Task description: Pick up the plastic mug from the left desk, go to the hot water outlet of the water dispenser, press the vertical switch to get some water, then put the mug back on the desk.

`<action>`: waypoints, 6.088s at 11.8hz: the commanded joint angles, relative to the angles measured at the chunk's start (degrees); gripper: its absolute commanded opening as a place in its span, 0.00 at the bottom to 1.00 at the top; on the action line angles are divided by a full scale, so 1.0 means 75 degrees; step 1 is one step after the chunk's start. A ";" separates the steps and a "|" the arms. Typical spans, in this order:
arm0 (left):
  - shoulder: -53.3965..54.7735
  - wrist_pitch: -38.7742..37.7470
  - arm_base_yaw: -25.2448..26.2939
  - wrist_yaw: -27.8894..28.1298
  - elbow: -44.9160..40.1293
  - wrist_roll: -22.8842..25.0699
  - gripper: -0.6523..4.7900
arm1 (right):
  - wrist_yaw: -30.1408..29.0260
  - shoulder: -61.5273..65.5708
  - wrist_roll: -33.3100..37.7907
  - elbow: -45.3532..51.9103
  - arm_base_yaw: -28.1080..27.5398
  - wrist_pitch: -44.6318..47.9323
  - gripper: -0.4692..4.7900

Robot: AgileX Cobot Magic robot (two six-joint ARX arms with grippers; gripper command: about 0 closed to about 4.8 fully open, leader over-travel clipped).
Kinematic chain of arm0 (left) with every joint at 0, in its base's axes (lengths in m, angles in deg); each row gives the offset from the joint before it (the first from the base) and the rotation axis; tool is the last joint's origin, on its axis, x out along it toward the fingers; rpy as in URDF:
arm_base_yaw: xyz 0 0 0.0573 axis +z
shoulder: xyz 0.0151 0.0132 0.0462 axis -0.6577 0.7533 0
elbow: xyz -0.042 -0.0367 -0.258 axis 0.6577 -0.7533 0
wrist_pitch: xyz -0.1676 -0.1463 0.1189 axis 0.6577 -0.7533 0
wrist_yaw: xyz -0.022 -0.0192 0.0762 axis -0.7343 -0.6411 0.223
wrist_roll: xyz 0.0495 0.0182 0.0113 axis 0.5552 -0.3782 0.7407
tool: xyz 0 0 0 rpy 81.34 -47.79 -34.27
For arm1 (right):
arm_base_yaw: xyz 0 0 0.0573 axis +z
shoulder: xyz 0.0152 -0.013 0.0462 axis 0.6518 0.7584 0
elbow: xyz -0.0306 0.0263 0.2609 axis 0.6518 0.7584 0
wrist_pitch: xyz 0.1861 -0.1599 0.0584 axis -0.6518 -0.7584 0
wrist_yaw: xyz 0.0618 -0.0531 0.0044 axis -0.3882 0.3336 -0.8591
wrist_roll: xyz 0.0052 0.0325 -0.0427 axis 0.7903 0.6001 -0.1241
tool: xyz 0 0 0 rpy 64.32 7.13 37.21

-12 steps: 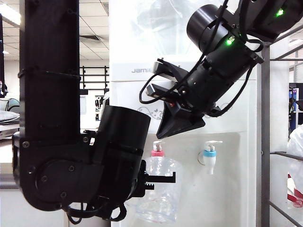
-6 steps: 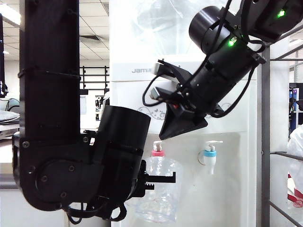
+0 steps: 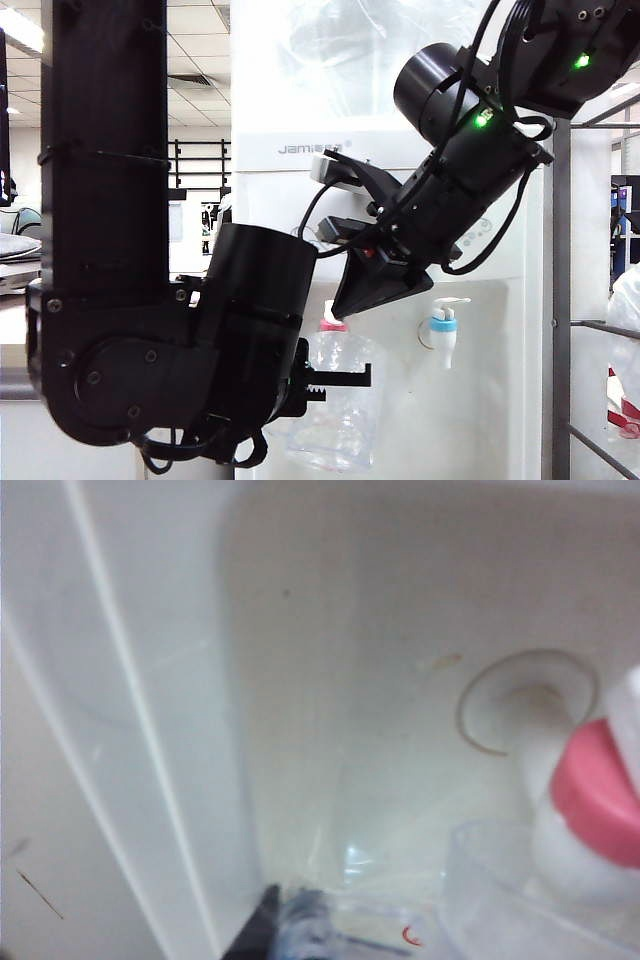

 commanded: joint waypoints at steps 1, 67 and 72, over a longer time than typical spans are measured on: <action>-0.0058 0.0134 -0.0003 0.0026 0.0029 -0.0052 0.11 | 0.0562 0.0105 0.0175 -0.0073 -0.0146 0.0003 0.09; -0.0058 0.0134 0.0000 -0.0006 0.0032 -0.0052 0.11 | -0.0245 -0.9885 0.0746 0.1504 -0.0108 -0.6645 0.09; -0.0058 0.0134 0.0000 -0.0006 0.0038 -0.0052 0.11 | 0.0178 -0.9291 0.0530 0.1510 -0.0111 -0.5246 0.09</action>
